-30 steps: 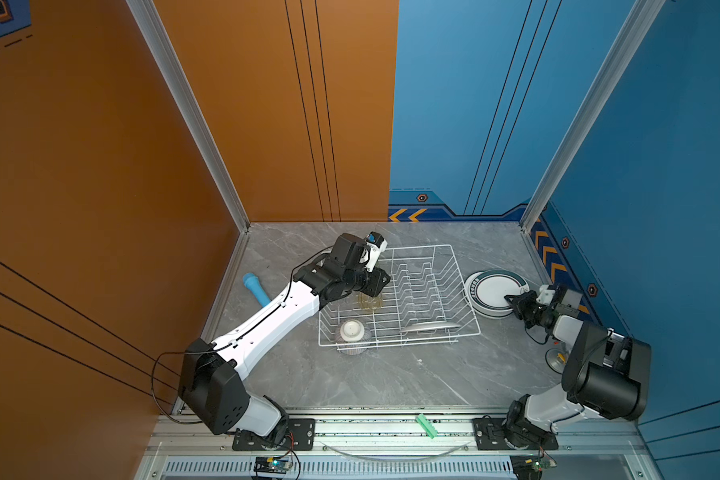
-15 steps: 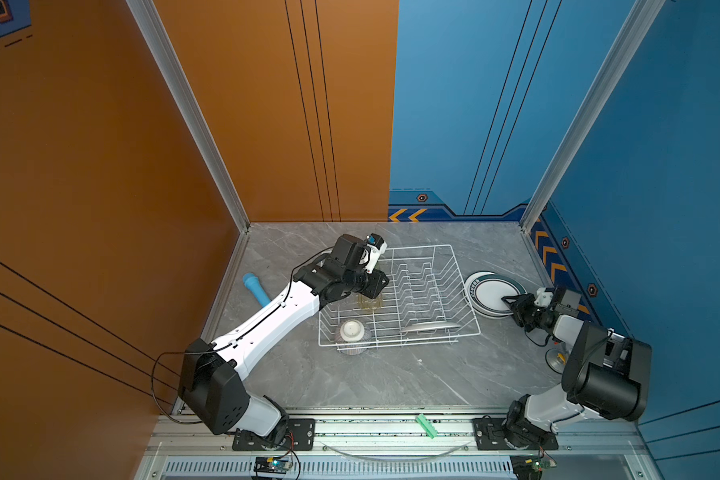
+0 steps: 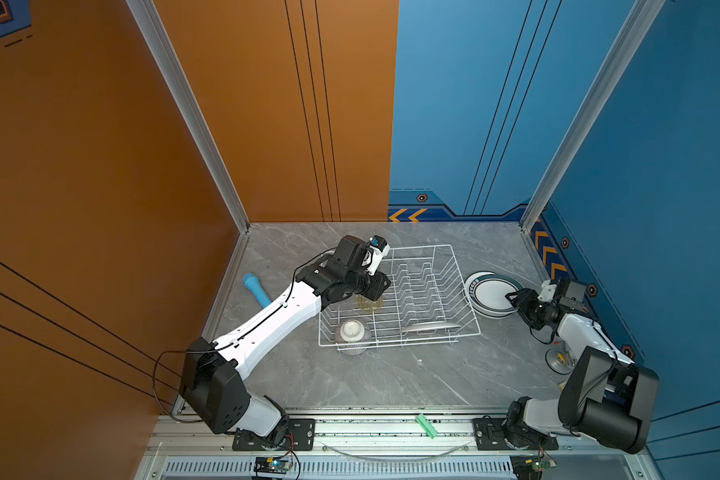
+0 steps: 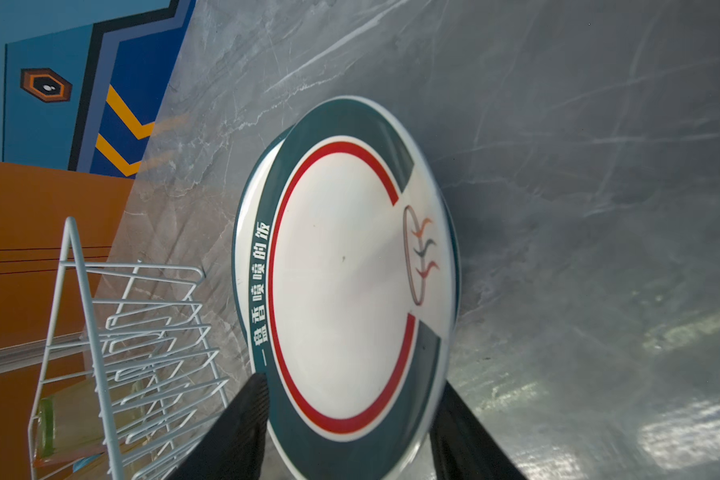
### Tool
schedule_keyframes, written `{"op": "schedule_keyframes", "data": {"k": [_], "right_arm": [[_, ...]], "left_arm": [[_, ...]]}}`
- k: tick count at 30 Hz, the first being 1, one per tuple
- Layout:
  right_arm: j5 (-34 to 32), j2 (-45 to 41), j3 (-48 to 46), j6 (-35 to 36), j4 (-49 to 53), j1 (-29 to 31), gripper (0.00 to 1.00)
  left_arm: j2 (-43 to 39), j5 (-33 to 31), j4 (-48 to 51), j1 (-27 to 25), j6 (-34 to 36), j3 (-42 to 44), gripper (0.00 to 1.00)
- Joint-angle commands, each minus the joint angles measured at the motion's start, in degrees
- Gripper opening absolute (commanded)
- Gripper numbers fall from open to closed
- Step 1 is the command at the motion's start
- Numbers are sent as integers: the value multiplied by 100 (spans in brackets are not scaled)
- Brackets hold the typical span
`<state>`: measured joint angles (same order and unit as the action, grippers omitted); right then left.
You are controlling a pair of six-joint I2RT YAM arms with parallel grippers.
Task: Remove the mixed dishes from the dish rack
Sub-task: 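Release the plate with the right gripper while the left reaches into the rack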
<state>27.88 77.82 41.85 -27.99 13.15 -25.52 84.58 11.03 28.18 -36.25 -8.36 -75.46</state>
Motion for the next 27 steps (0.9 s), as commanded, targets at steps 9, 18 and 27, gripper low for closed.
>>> {"op": "schedule_keyframes", "data": {"k": [9,18,27], "right_arm": [[-336,195,137,246,325,174,60],[-484,-356,223,374,611,312,60],[-823,-1693,457,435,1160,1025,65]], "left_arm": [[18,-139,227,-75,159,-70,38],[32,-336,365,-703,868,-186,39],[676,-1391,1234,-2333,2400,-1027,40]]}}
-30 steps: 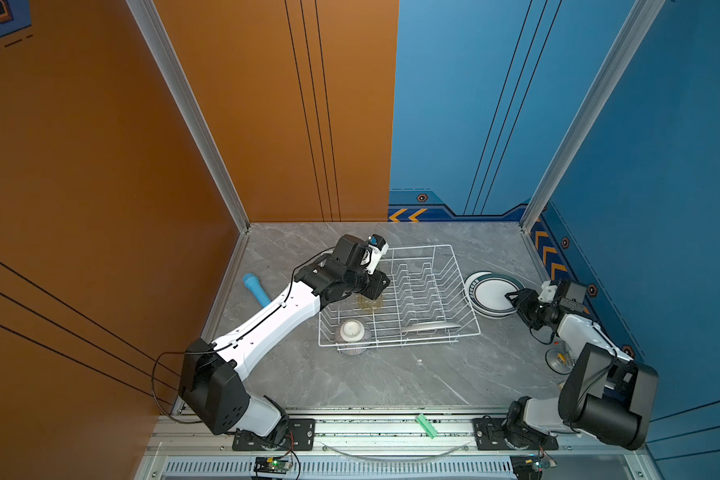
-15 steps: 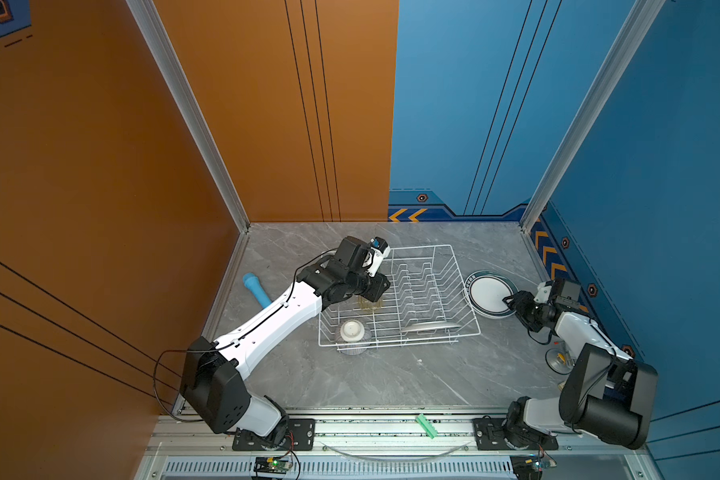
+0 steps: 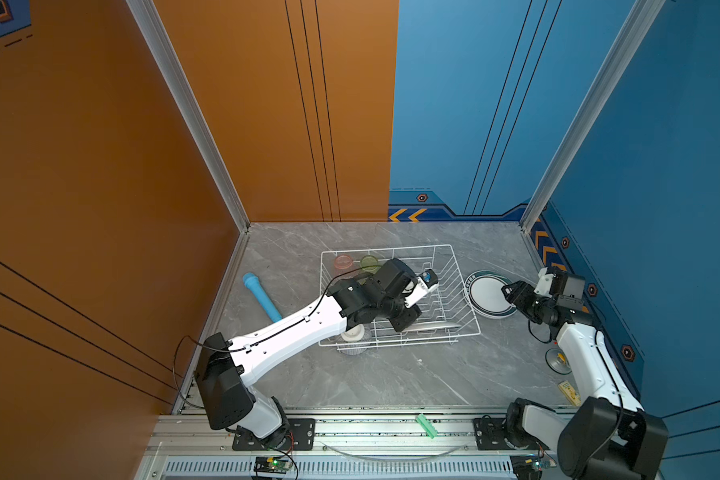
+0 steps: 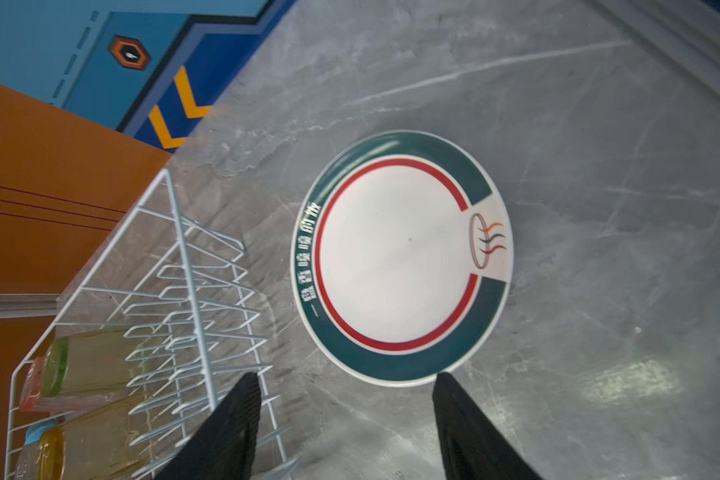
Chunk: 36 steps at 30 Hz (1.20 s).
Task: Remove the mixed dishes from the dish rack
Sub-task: 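Release the plate with the right gripper while the left reaches into the rack, then grip the orange-sunburst plate in the rack with the left gripper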
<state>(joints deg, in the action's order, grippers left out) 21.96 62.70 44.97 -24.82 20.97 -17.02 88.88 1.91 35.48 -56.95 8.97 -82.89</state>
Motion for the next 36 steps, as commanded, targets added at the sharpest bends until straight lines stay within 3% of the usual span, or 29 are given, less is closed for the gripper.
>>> {"op": "schedule_keyframes", "data": {"k": [1,11,18,36], "right_arm": [[-248,-246,160,109,405,264,65],[-305,-512,241,3,428,719,65],[-288,-566,172,12,360,725,65],[-200,-478,40,19,112,710,65]], "left_arm": [[393,-528,615,-353,710,-421,41],[1584,-1054,1404,-621,765,-1597,40],[2003,-1017,1676,-617,768,-1989,39],[2686,-1962,2001,-601,588,-2742,23]]}}
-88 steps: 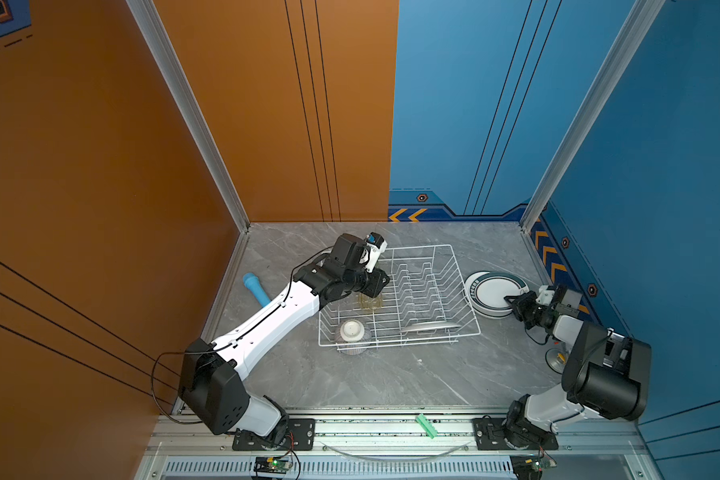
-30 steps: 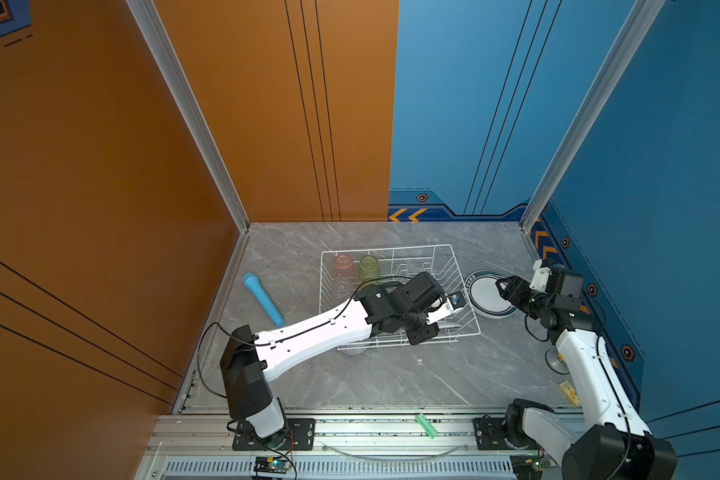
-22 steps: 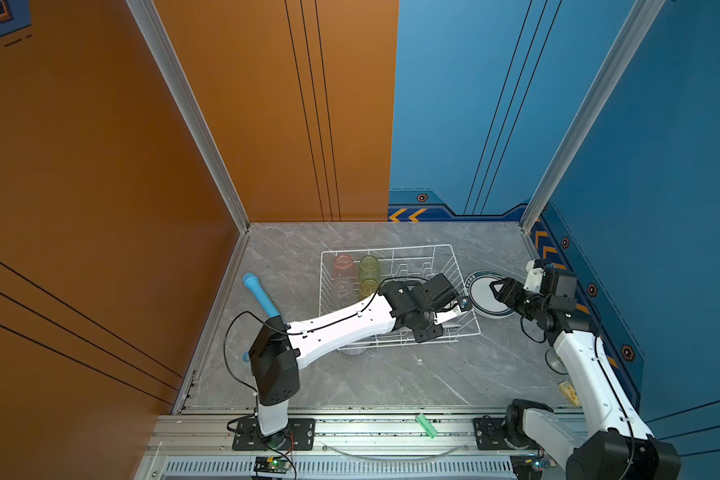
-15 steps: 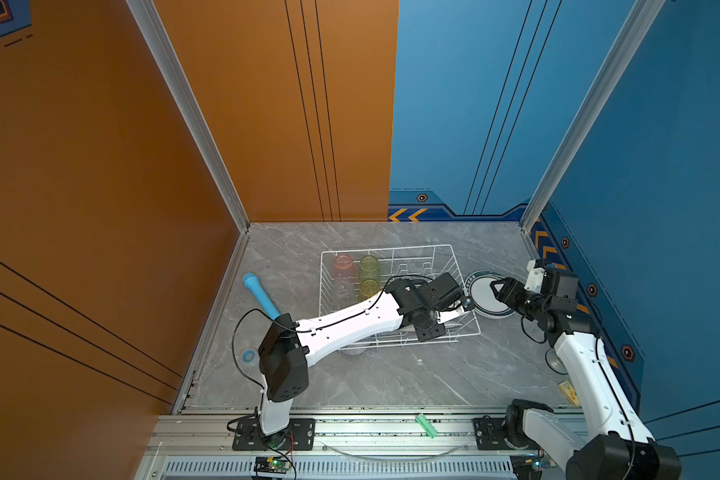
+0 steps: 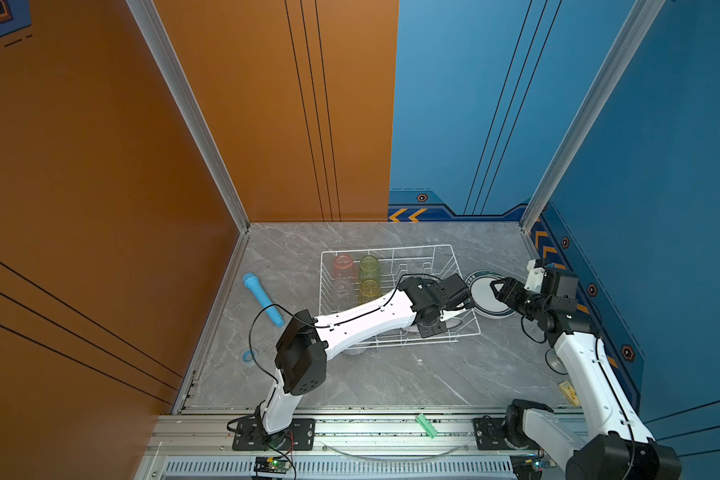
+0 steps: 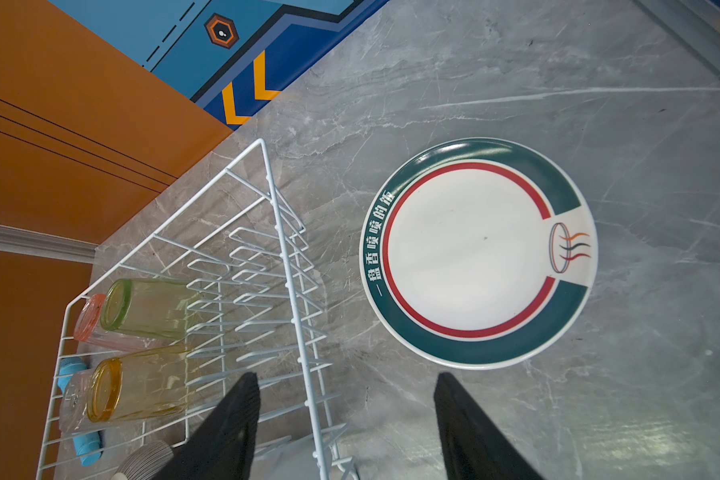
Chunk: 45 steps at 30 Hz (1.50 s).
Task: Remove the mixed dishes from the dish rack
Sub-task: 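Grip the orange-sunburst plate in the rack with the left gripper, then lift the orange-sunburst plate with the left gripper while the right gripper grasps it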
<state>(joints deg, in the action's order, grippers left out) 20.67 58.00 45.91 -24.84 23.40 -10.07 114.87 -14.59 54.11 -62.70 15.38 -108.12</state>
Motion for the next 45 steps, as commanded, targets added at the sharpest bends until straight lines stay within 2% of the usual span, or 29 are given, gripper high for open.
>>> {"op": "schedule_keyframes", "data": {"k": [1,5,14,16,23,30,34,38,42,45], "right_arm": [[-76,-8,-56,29,-133,13,65],[-77,-10,-62,41,-134,0,65],[-28,10,-82,32,-169,-22,65],[-14,1,-82,32,-174,-16,66],[92,-51,-163,-1,-269,-14,65],[289,-111,-249,-23,-383,-17,65],[739,-181,-282,-1,-549,-21,64],[1651,-276,-405,-101,-1031,-15,64],[2971,-255,-710,-621,-2152,7,64],[3532,-189,-847,-994,-2764,80,63]], "left_arm": [[95,-369,142,-29,-60,-242,21],[124,-481,133,-40,-26,-277,12],[85,-642,130,-31,-99,-344,5],[-2,-753,128,-29,-177,-362,0],[-560,-593,63,199,-572,-340,0],[-1236,192,-337,624,-915,85,0],[-1561,650,-450,907,-1137,271,0],[-2014,1530,-996,1375,-1488,824,0],[-2527,2892,-2201,1998,-2117,1754,0],[-2763,3591,-3069,2371,-2631,2316,0]]}}
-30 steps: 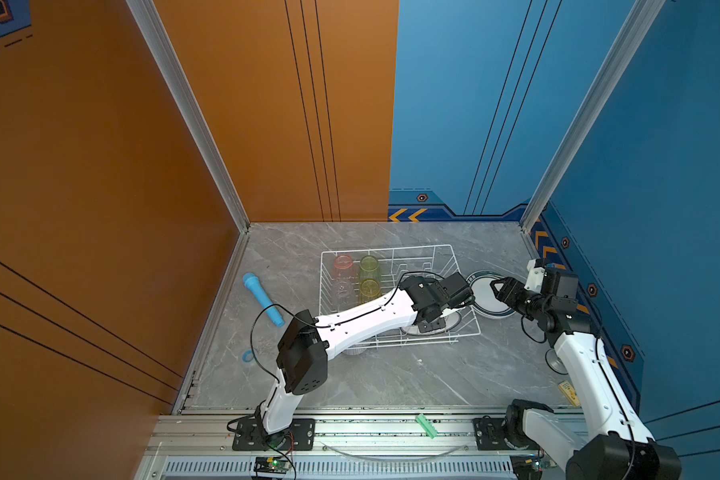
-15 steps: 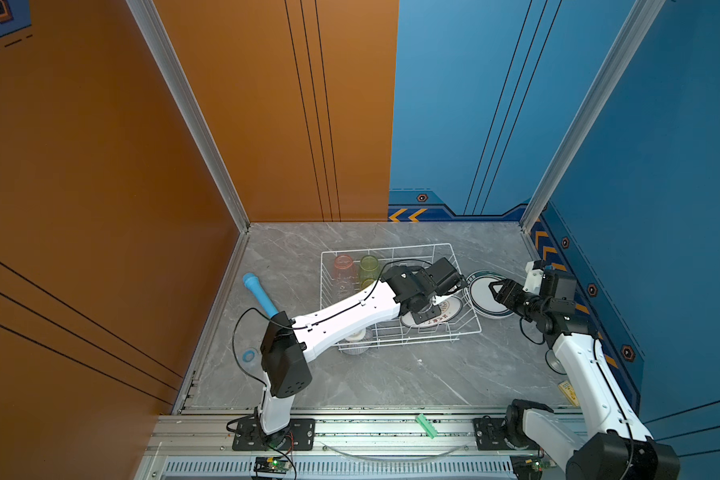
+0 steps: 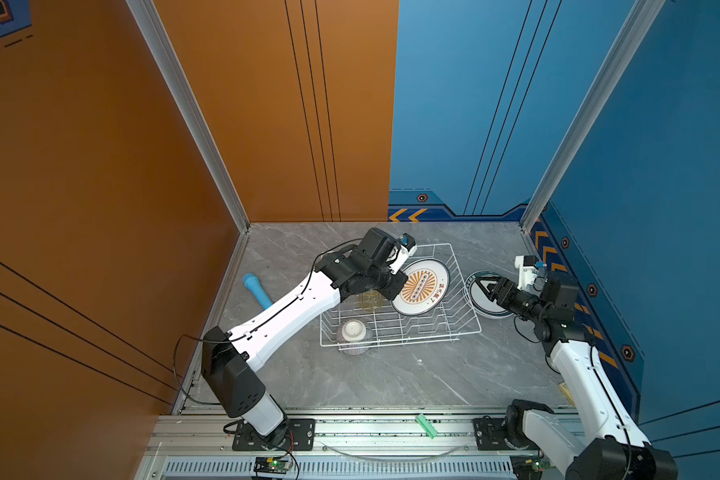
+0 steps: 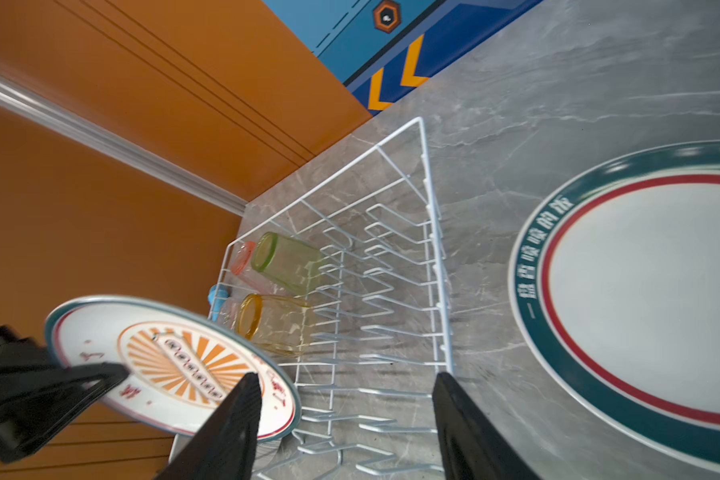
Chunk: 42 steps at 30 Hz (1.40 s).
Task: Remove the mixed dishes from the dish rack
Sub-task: 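Lift the orange-sunburst plate with the left gripper while the right gripper grasps it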
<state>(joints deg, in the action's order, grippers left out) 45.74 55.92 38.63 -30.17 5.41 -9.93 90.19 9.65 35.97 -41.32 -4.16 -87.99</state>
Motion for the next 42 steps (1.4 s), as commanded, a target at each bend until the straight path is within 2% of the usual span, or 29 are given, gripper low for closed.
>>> {"op": "schedule_keyframes", "data": {"k": [1,8,11,17,23,25,28,33,36,40,42], "right_arm": [[1133,41,-134,-509,-1051,91,63],[1451,171,-257,-909,-1691,372,61],[1330,279,-268,-990,-1819,623,61],[1148,561,-268,-1198,-2187,856,61],[1250,756,-327,-1983,-3377,1005,55],[1271,843,-338,-2317,-3832,1058,50],[1279,961,-318,-2625,-4261,1116,38],[1270,1051,-288,-2756,-4378,1161,19],[1221,1035,-260,-2757,-4317,1160,3],[1133,1017,-175,-2688,-4082,1152,0],[1089,1000,-145,-2661,-4018,1140,0]], "left_arm": [[-361,1379,-1522,347,-850,460,0],[-470,2383,-3123,795,-1798,1145,1],[-370,2669,-3589,864,-2120,1278,1],[-143,2953,-3942,855,-2414,1293,1],[56,3043,-4069,820,-2536,1262,1],[127,3084,-4167,811,-2589,1266,1],[228,3152,-4327,808,-2689,1259,1],[331,3238,-4429,797,-2764,1214,1],[354,3254,-4425,804,-2765,1213,1],[353,3254,-4415,797,-2782,1231,2],[341,3202,-4324,809,-2738,1232,8]]}}
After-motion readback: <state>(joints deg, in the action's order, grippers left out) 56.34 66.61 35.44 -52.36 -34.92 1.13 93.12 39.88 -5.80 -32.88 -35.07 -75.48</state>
